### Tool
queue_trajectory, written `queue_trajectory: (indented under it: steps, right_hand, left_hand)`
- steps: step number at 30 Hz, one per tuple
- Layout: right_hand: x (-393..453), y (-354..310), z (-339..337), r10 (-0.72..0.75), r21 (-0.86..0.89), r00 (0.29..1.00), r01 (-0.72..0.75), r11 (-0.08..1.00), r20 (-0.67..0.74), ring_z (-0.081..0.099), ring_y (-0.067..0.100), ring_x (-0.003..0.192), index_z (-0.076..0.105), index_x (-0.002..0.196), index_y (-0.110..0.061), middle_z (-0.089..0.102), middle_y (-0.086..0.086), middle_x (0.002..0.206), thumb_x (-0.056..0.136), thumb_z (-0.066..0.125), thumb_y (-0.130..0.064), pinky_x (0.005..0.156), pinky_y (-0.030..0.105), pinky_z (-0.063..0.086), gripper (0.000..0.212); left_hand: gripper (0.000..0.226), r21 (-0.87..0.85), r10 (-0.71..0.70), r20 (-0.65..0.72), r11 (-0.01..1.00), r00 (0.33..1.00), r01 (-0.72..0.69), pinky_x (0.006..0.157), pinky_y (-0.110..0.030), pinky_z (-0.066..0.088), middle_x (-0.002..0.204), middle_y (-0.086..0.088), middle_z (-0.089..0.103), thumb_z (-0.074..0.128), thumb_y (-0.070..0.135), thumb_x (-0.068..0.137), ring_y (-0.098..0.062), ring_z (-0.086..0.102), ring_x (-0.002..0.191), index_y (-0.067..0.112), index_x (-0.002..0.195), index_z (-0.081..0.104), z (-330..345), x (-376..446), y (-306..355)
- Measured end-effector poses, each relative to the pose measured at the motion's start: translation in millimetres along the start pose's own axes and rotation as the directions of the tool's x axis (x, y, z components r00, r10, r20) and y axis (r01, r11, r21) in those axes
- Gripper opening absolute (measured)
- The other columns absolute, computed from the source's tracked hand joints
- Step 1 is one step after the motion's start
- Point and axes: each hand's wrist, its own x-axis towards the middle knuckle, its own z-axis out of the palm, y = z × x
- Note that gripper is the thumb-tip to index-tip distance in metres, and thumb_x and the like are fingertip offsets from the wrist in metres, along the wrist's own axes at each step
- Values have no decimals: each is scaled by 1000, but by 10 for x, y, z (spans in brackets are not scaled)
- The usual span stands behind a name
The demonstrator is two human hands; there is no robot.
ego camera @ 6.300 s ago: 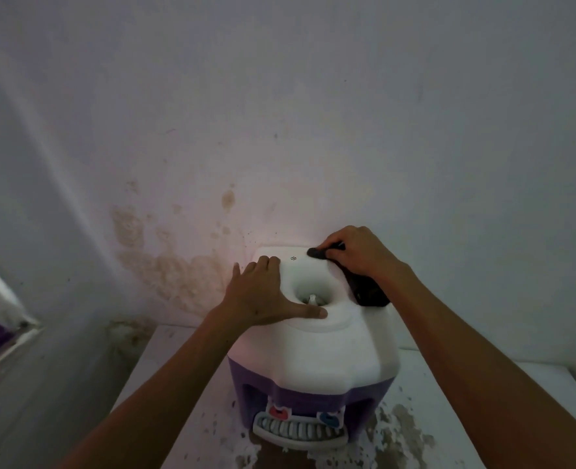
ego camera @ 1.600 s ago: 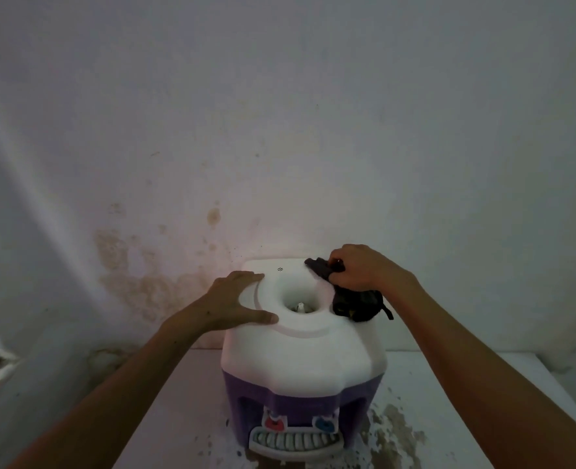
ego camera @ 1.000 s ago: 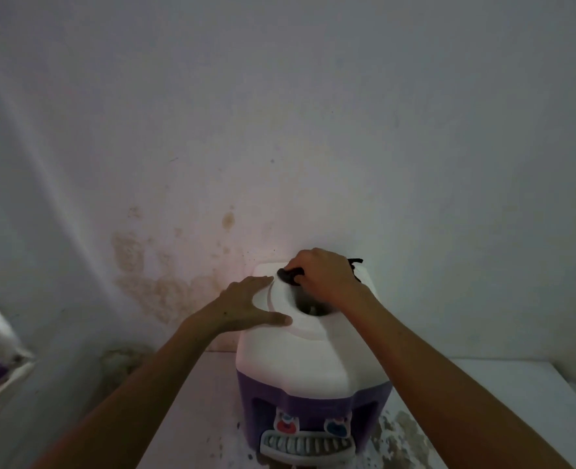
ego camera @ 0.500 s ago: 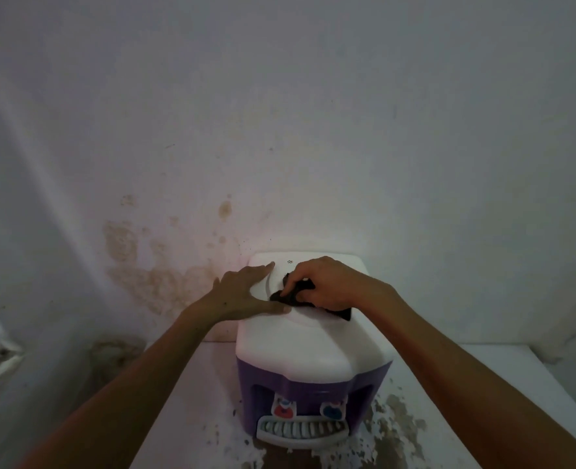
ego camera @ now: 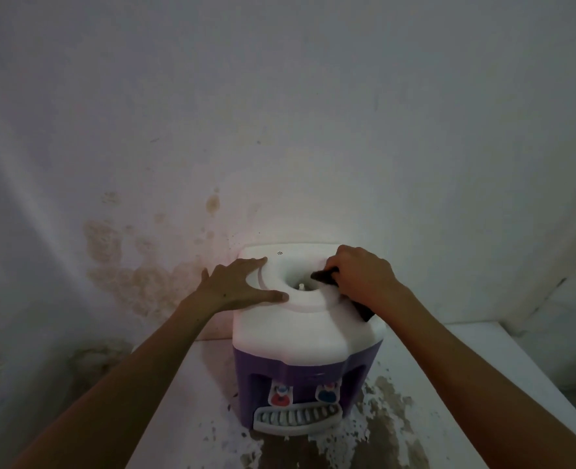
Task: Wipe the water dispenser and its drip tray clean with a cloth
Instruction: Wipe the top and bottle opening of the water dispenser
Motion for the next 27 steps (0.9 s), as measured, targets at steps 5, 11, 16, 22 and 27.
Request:
queue_trajectory:
  steps: [5, 11, 16, 22, 27]
  right_hand:
    - [-41, 125, 18, -32, 103, 999, 30, 994, 23, 57, 17, 104, 71, 117, -37, 57, -8, 115, 101, 51, -28, 85, 39, 54, 26]
    - [-117, 39, -4, -144, 92, 985, 136, 986, 89, 55, 13, 101, 71, 114, -34, 56, -12, 111, 95, 60, -43, 83, 34, 52, 24]
    - [195, 76, 29, -42, 126, 996, 32, 991, 78, 59, 16, 97, 76, 99, -35, 55, -12, 99, 88, 71, -45, 79, 36, 53, 16]
    - [537, 15, 134, -28, 20, 999, 29, 999, -32, 57, 19, 88, 63, 107, -30, 55, -6, 107, 90, 69, -31, 69, 31, 41, 18]
    - [689, -120, 168, -133, -100, 985, 122, 987, -111, 62, 21, 88, 63, 105, -25, 59, -4, 102, 93, 66, -25, 65, 30, 40, 13]
  left_hand:
    - [120, 21, -21, 10, 1000, 1000, 21, 120, -66, 10, 167, 5, 23, 48, 103, 54, -30, 28, 150, 45, 156, 21, -43, -44, 95]
    - [125, 18, -29, 24, 999, 999, 28, 120, -65, 14, 166, 2, 25, 50, 98, 50, -31, 31, 148, 39, 156, 23, -90, -37, 205]
    - [132, 28, -46, 65, 999, 997, 44, 118, -65, 21, 165, 4, 26, 47, 104, 42, -31, 35, 145, 41, 156, 21, -107, -1, 186]
    - [132, 22, -38, 74, 999, 997, 36, 119, -63, 24, 165, 4, 24, 44, 102, 42, -27, 34, 146, 40, 156, 20, -98, 3, 177]
    - [145, 15, -42, 64, 999, 997, 41, 116, -62, 29, 164, 5, 25, 37, 111, 30, -26, 36, 144, 41, 155, 20, -52, 34, 147]
